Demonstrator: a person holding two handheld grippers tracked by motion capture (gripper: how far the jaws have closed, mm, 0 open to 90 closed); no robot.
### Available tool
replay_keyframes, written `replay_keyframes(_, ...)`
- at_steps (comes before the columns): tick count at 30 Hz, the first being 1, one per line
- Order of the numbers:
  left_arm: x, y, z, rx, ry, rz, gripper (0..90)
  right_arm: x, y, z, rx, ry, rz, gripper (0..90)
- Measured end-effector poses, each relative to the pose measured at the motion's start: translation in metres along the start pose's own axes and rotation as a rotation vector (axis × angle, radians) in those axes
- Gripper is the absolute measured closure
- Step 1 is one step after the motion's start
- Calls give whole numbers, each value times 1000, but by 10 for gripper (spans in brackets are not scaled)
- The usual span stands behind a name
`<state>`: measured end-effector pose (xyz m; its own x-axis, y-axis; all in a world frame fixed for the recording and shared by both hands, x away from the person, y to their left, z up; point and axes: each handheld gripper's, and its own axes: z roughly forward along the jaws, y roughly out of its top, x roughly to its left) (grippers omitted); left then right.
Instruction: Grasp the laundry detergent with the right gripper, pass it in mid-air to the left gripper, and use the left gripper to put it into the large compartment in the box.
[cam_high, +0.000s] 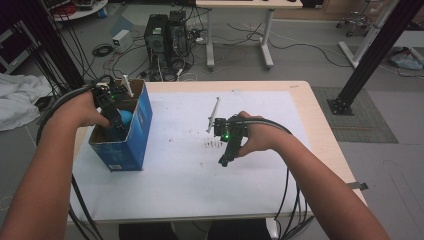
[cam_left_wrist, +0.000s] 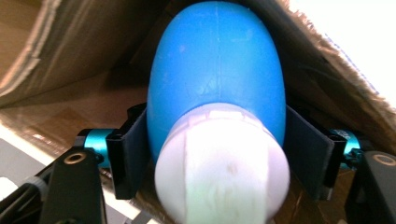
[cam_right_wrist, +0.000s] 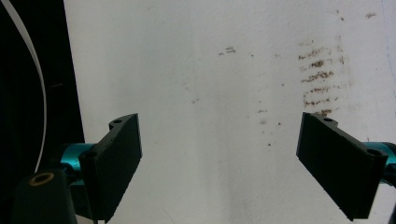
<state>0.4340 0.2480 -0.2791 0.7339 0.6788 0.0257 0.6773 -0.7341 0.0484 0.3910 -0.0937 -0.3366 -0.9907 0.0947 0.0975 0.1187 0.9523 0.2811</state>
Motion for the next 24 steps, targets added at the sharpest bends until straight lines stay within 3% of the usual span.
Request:
replay_keyframes(14, -3, -3, -36, -35, 32, -7, 236, 1, 1, -4, -6, 0, 1, 134)
replay_keyframes(20, -6, -4, -51, -42, 52, 13, 212, 1, 2, -8, -9, -1, 1, 134)
replay_keyframes(24, -10, -3, -62, -56, 41, 30, 203, 2, 2, -12, -11, -8, 0, 134)
